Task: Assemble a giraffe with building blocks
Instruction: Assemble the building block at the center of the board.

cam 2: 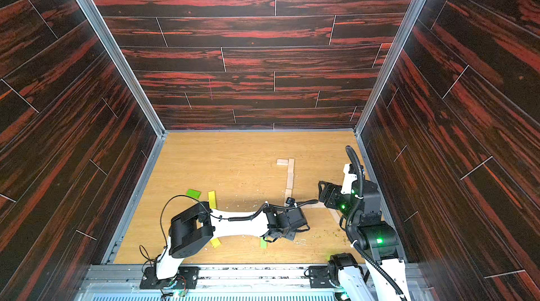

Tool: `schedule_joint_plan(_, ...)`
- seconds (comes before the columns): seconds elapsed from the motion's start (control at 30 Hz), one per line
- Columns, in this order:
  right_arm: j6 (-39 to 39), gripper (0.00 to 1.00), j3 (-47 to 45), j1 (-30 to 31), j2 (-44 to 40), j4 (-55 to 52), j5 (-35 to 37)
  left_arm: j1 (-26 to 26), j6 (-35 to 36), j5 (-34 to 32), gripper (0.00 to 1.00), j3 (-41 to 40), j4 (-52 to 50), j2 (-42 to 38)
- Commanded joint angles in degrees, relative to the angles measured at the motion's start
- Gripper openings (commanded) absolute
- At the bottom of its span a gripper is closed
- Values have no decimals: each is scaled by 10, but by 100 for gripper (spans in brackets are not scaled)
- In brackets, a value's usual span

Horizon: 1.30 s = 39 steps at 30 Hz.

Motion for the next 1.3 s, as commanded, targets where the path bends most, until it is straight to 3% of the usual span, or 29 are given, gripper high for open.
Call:
schedule_joint_plan(0.0,-15,78,2,3,-8,1,-3,1,-48,-25,16,16,-46,16)
schedule_joint_plan(0.5,-45,78,2,3,-27,-2,4,21,-93,-40,14,117,-141,70)
schedule_joint_plan(1.03,-52,79,8,3,-28,0,3,38,-99,-28,15,162,-151,100)
schedule_joint_plan(1.13,-53,79,9,3,-28,-2,2,37,-99,-24,17,163,-153,101)
schedule_joint_plan(1.27,-53,79,9,3,-30,-1,2,38,-99,-24,36,166,-159,102)
